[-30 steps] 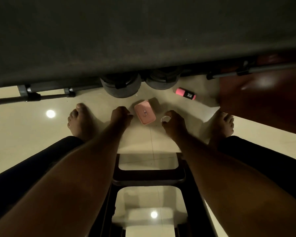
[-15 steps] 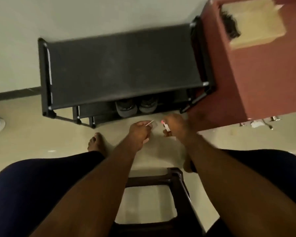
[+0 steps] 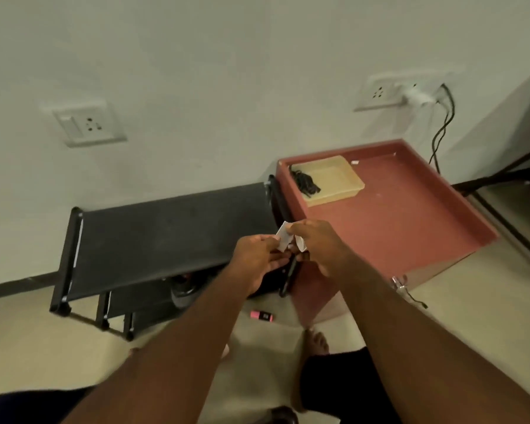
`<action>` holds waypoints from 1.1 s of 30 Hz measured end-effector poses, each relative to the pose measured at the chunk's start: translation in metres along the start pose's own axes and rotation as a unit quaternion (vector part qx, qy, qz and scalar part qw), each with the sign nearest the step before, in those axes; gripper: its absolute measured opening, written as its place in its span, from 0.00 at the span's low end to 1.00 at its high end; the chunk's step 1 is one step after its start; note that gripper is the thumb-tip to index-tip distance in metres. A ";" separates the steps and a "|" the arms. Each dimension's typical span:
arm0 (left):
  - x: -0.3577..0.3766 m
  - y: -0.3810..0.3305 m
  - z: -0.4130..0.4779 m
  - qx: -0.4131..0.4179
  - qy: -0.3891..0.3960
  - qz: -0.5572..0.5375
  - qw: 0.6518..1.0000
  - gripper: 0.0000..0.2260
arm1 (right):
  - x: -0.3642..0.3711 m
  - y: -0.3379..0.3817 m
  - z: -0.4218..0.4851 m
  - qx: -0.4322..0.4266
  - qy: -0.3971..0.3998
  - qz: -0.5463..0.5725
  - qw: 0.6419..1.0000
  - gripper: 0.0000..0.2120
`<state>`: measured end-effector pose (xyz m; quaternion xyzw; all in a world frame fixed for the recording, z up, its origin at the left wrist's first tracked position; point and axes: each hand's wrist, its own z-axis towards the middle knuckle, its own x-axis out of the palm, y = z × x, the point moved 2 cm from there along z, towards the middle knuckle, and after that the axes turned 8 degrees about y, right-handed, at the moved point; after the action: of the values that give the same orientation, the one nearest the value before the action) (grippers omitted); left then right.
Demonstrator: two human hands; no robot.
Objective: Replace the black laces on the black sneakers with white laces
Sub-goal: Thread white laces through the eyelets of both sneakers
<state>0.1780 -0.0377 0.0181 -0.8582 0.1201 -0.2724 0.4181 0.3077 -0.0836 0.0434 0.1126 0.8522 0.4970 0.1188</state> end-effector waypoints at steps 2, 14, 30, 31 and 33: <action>0.011 -0.013 0.012 0.020 -0.005 0.004 1.000 0.08 | -0.014 0.014 0.007 -0.022 -0.013 0.007 1.000 0.05; 0.073 -0.072 0.144 0.084 0.002 0.168 0.982 0.03 | -0.116 0.067 0.119 0.004 -0.071 -0.123 0.990 0.04; 0.052 -0.054 0.232 0.189 0.028 0.762 0.619 0.12 | -0.129 0.035 0.220 0.116 -0.121 -0.358 0.918 0.06; 0.051 -0.052 0.231 0.195 0.029 0.764 0.614 0.12 | -0.126 0.034 0.221 0.111 -0.115 -0.379 0.912 0.06; 0.051 -0.051 0.229 0.202 0.032 0.761 0.615 0.13 | -0.122 0.033 0.223 0.106 -0.104 -0.410 0.900 0.06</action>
<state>0.3493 0.1215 -0.0383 -0.3435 0.6860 0.0988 0.6338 0.4962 0.0777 -0.0233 -0.1836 0.8535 0.2967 0.3870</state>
